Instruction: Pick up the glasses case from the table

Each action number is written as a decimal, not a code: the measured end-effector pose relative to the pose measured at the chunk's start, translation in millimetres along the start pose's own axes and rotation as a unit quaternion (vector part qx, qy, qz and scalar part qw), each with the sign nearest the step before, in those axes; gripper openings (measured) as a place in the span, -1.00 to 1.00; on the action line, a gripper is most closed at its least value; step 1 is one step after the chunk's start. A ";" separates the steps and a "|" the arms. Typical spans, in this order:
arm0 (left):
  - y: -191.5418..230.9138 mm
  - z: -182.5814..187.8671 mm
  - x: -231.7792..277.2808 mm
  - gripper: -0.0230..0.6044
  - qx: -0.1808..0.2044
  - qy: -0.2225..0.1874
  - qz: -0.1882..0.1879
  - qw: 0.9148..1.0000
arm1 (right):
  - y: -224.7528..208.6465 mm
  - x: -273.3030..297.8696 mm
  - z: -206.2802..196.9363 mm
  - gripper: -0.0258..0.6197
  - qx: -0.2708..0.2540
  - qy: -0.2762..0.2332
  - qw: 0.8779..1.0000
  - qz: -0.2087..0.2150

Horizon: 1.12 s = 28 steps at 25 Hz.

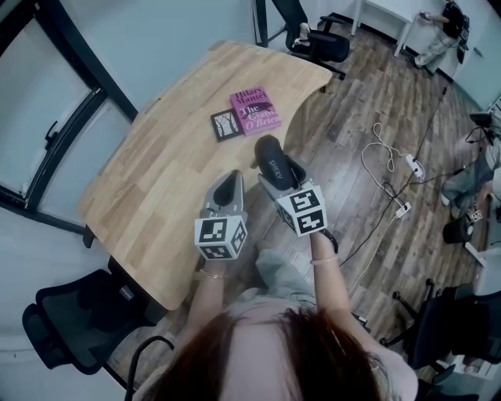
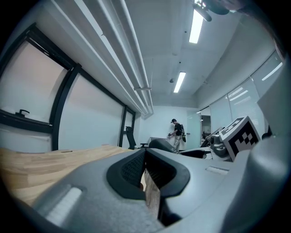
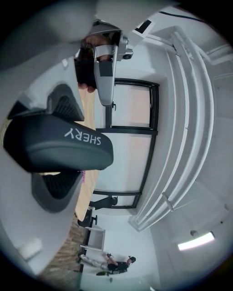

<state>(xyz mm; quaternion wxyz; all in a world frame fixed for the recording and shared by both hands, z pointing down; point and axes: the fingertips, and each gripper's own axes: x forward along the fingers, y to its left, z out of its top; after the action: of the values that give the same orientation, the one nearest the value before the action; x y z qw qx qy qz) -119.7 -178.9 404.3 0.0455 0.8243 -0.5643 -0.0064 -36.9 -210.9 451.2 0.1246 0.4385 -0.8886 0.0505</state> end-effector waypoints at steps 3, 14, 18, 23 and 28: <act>-6.3 4.8 -10.8 -0.90 0.010 -0.003 -0.002 1.000 | 1.5 -14.1 4.4 0.15 0.001 -0.009 1.000 -0.005; -27.7 20.8 -55.0 -0.90 0.026 -0.022 -0.005 0.999 | 22.3 -64.6 22.4 0.15 -0.004 -0.048 0.999 -0.016; -36.1 27.6 -72.2 -0.90 0.036 -0.029 -0.008 0.999 | 31.7 -80.9 28.7 0.15 -0.008 -0.060 0.998 -0.016; -45.6 34.5 -85.5 -0.90 0.038 -0.037 -0.009 0.999 | 40.9 -96.9 37.4 0.15 -0.012 -0.071 0.997 -0.016; -57.7 35.2 -98.1 -0.90 0.043 -0.040 -0.019 0.998 | 49.2 -110.9 39.8 0.15 -0.019 -0.074 0.997 -0.020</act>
<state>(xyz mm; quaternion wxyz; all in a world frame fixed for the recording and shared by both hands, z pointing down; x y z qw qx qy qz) -103.8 -69.2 360.5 -0.0127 0.8352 -0.5496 -0.0155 -18.1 -103.8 384.4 0.0672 0.4564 -0.8872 -0.0014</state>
